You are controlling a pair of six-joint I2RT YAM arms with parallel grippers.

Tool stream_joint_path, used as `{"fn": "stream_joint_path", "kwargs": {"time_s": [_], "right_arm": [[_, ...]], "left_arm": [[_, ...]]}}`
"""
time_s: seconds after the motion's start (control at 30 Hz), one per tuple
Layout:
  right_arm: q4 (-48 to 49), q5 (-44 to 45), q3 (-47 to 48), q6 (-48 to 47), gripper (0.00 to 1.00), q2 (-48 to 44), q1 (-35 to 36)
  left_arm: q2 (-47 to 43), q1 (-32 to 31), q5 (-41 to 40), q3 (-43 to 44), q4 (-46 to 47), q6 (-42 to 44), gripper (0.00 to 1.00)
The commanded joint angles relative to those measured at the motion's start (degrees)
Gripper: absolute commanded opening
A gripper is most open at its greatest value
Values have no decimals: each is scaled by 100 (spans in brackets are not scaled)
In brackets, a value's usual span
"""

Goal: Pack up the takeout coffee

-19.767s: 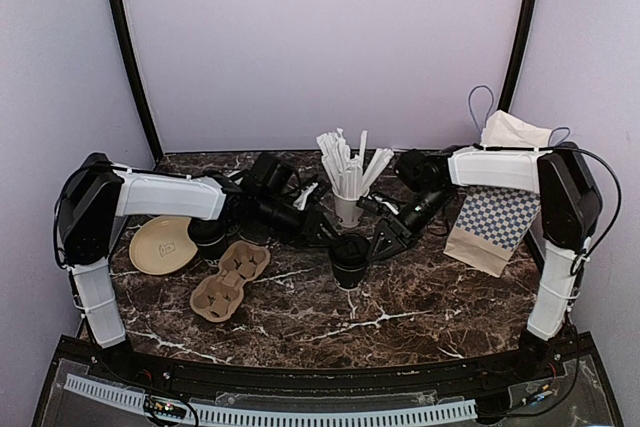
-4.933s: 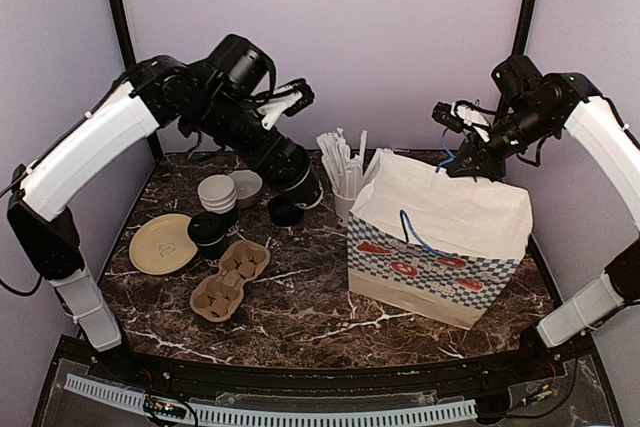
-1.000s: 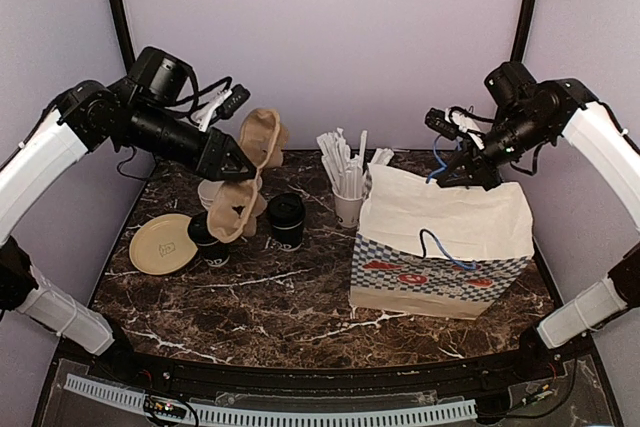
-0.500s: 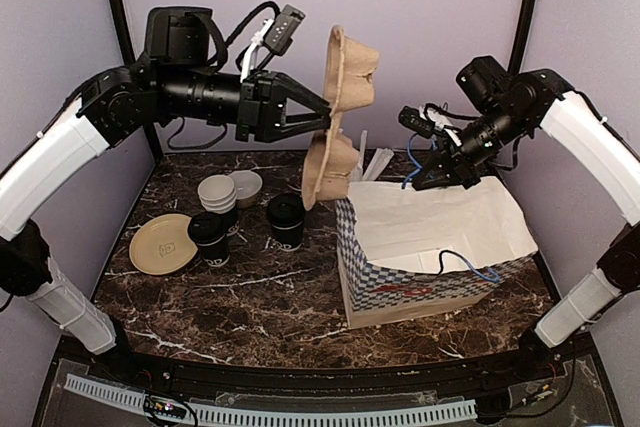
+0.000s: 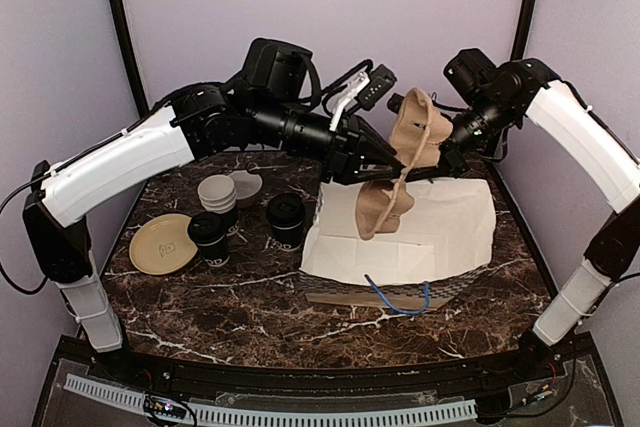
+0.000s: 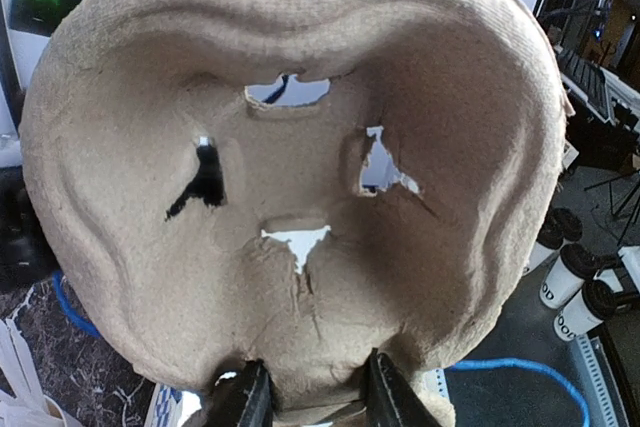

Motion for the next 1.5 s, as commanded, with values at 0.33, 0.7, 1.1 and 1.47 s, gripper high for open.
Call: {"fn": "stream_joint_path", "kwargs": {"time_s": [0.33,0.7,1.1,1.47], "right_arm": [[-102,-642,534,524,0,441,751],[343,334,1220,1113,7,1176,845],[333,508,1305,1052,23,1234,344],[432,607,1134,978,50,764,286]], "left_arm": [[-309,-599,-968,257,-1452,753,35],[3,-824,-1969,463,-3073,610,34],[330,-839,-2233,476,-3239,786,32],[1202,-379,-2221,753,-3385,743,26]]}}
